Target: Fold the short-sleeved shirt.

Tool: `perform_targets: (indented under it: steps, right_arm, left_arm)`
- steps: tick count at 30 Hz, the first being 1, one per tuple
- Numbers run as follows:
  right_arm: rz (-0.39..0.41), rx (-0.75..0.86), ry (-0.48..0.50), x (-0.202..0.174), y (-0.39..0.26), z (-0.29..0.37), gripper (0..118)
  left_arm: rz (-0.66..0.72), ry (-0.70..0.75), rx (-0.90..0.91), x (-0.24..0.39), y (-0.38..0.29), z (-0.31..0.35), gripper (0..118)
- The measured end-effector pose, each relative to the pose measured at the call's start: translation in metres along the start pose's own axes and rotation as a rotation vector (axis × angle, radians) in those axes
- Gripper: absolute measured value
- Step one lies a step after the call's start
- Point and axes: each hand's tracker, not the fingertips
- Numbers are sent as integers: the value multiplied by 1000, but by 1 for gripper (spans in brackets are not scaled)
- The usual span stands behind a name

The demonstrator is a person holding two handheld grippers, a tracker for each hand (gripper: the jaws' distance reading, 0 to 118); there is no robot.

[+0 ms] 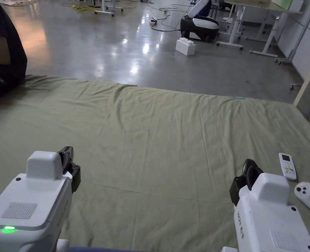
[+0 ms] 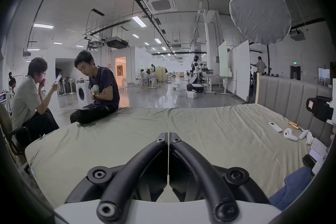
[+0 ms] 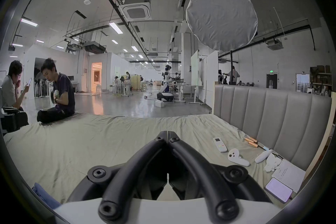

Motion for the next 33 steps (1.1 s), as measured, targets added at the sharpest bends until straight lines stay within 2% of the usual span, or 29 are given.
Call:
perform_targets:
  steps: [5,9,14,18,19,20,21,22,23,24,26,29,33]
  right_arm:
    - [45,-16,24,-4,-2,-5,1]
    - [63,-49,38,-5,-10,-8,1]
    - [77,-101,52,-6,-19,-12,1]
    - [87,-141,60,-8,-26,-13,1]
    - [89,-153,63,-9,-28,-13,1]
    - [91,-164,65,-10,-29,-13,1]
    - [91,-173,66,-11,-31,-13,1]
    - [93,-180,68,-12,-32,-14,1]
    - [97,-186,71,-13,-33,-12,1]
    - [103,-192,74,-14,-35,-12,1]
    - [109,-205,75,-15,-37,-12,1]
    - [113,-226,78,-16,-41,-12,1]
    - [115,-243,71,-16,-45,-10,1]
  left_arm:
    - [70,-107,-195,-50,-9,-5,0]
    - [12,-99,-392,-92,-36,-10,0]
    - [207,-195,-626,-152,-74,-21,1]
    - [379,-363,-791,-186,-102,-34,5]
    - [422,-384,-818,-194,-112,-37,15]
    - [454,-416,-831,-201,-122,-41,32]
    - [482,-449,-854,-207,-132,-47,60]
    - [519,-478,-888,-210,-139,-50,77]
    - [526,-466,-899,-213,-144,-52,86]
    - [553,-494,-906,-229,-162,-63,89]
    - [634,-539,-923,-238,-177,-73,89]
    - [826,-610,-952,-243,-201,-84,89]
    - [1002,-746,-922,-252,-229,-97,88]
